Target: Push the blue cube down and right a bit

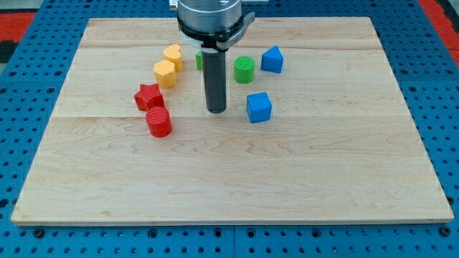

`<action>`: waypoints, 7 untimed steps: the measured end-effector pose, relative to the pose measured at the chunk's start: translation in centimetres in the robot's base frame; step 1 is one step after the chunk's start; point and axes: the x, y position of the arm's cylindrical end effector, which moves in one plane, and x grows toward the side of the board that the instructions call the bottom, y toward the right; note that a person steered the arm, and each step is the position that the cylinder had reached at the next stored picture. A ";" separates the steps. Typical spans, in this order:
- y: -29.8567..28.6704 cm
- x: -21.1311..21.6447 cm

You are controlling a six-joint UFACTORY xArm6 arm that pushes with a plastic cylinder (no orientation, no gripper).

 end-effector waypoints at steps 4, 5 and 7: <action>8.3 2.1; 9.7 2.1; 5.7 1.9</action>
